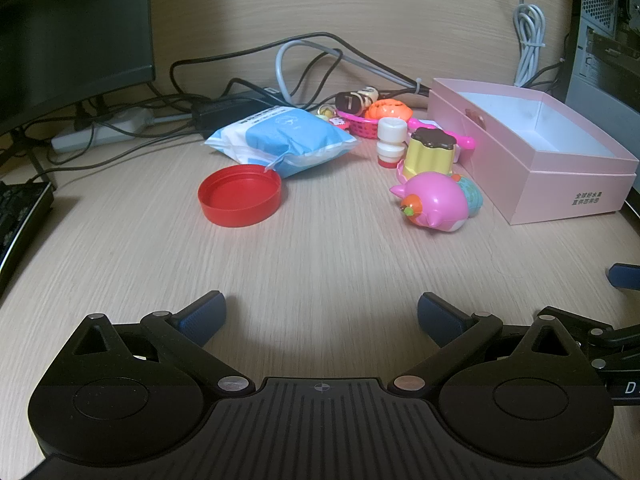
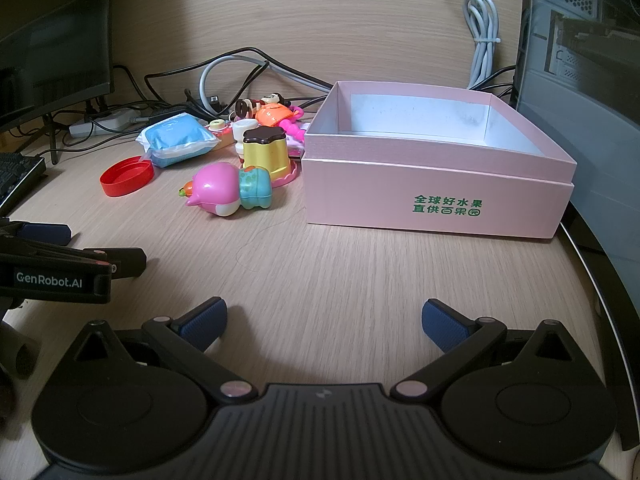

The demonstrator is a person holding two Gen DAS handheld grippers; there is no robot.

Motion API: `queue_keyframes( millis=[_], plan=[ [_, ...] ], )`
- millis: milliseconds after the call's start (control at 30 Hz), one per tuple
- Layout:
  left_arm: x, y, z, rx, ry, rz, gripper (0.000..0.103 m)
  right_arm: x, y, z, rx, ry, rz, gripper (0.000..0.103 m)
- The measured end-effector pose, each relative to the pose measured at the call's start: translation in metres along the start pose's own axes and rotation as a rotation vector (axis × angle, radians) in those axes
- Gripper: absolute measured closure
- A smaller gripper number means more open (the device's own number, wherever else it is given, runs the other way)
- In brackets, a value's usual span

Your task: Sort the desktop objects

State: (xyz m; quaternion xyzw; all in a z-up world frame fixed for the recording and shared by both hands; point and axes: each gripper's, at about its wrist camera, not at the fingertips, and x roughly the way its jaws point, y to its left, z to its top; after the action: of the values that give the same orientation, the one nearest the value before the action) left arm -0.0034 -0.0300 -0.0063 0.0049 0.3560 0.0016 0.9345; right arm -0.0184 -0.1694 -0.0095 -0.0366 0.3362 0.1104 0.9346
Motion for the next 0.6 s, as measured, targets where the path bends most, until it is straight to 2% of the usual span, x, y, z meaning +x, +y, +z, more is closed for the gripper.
queue_keyframes(
  millis=[467,600],
  plan=[
    [0.0001,-0.0034,-0.0009,0.000,0.000,0.000,0.000,-0.0004,-0.0007,0.0020,0.000,0.000,0.001,0.000],
    [-0.0049,-0.0034,-0.0029,0.003,0.004,-0.003,0.000,-0.0029,-0.0008,0.0037,0.003,0.029,0.001,0.000]
  ],
)
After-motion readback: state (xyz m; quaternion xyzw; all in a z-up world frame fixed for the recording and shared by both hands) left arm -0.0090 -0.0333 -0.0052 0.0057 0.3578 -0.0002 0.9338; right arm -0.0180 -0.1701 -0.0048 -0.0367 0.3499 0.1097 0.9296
